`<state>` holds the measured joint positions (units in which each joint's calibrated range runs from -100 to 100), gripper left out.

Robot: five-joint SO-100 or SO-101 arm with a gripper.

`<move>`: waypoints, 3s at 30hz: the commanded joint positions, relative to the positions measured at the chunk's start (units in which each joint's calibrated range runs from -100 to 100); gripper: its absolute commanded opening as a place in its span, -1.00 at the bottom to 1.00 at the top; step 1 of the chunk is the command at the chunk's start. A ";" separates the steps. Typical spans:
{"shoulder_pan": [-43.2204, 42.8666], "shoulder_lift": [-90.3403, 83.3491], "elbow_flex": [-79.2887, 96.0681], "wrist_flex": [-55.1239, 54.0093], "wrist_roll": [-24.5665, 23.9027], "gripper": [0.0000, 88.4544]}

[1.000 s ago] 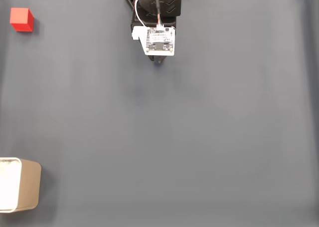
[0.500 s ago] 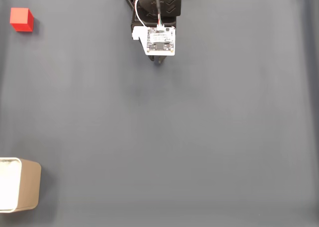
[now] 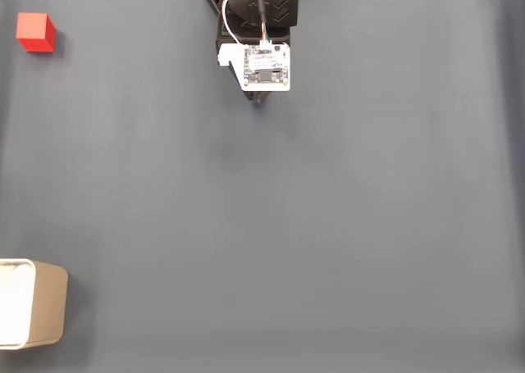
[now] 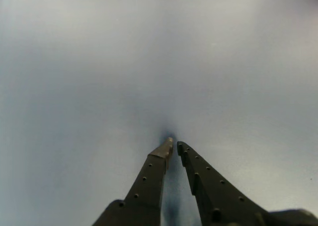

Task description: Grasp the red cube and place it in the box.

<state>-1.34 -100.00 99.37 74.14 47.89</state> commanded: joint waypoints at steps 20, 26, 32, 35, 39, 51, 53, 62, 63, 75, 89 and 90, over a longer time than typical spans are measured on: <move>0.77 4.07 -4.39 -18.98 0.39 -1.00; 0.77 9.53 -11.23 -19.88 0.83 -1.00; 0.84 16.90 -19.99 -19.80 0.68 -1.00; 1.26 20.88 -25.01 -19.64 0.54 -1.00; 2.54 25.82 -31.03 -19.31 0.68 -1.00; 12.27 35.88 -43.07 -16.85 2.10 -1.00; 14.55 37.18 -44.90 -16.28 2.39 -1.00; 25.20 41.42 -53.02 -14.55 2.88 -1.00; 26.19 41.51 -53.47 -14.47 2.88 -1.00; 36.92 44.63 -60.22 -12.01 2.30 -1.00; 49.84 46.71 -60.77 -11.52 2.49 -1.00; 50.63 46.88 -60.77 -11.52 2.44 -1.00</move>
<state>46.74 -53.37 41.68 62.37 50.43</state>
